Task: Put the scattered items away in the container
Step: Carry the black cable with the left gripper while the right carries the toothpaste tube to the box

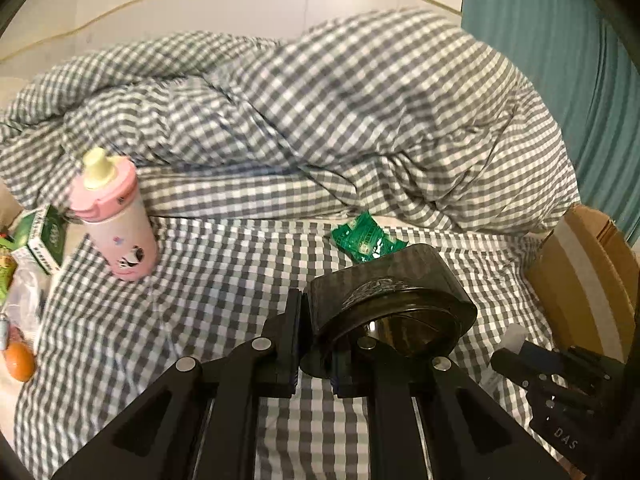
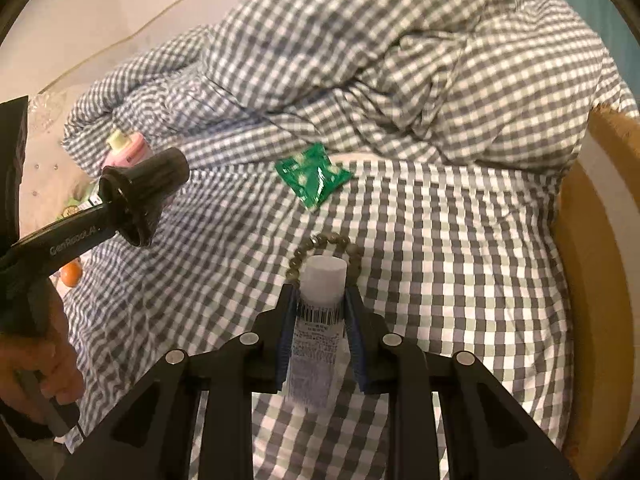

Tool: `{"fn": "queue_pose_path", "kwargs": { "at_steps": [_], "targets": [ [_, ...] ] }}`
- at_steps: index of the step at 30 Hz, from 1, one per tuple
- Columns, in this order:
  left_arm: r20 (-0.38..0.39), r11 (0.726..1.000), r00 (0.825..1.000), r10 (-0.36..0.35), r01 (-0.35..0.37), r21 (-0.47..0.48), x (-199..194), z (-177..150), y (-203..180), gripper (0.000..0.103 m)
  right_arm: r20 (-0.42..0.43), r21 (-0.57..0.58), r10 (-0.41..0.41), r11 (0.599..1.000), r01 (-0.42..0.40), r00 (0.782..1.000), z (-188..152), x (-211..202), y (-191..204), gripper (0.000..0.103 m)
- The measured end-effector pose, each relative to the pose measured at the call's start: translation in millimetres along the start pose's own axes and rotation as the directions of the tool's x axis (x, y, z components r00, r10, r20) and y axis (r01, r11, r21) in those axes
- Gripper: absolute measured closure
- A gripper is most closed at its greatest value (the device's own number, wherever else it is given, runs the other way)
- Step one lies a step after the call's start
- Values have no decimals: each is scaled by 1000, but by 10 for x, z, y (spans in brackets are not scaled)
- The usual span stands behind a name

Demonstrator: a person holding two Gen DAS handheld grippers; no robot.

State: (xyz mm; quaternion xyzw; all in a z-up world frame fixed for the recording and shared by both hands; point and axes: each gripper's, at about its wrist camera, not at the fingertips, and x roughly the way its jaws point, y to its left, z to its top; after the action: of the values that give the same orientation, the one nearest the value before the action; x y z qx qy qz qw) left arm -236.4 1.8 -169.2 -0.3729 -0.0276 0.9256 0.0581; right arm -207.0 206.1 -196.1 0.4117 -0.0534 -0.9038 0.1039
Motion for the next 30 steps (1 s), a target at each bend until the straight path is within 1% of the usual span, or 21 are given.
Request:
{"fn": "queue_pose_path", "kwargs": {
  "at_steps": [9,16,23,30],
  "targets": [
    [59,999,998,37,-37,-10,-524,-77,26,92,60,-27,11,1000,-9,998,21,-359,175,79],
    [99,999,994,46,-45,-20,-922,-133,17,92,116,-51,26,999,-20,993,40,-726,353,79],
    [144,997,987,72,-72,-8,-1326,-243,-51,92,176,-65,39,997,-27,984,-9,-1107,488,79],
    [191,995,977,96,-97,-4,-1676,-327,-116,92,217,-87,46,996,-27,975,-43,-1452,553,79]
  ]
}}
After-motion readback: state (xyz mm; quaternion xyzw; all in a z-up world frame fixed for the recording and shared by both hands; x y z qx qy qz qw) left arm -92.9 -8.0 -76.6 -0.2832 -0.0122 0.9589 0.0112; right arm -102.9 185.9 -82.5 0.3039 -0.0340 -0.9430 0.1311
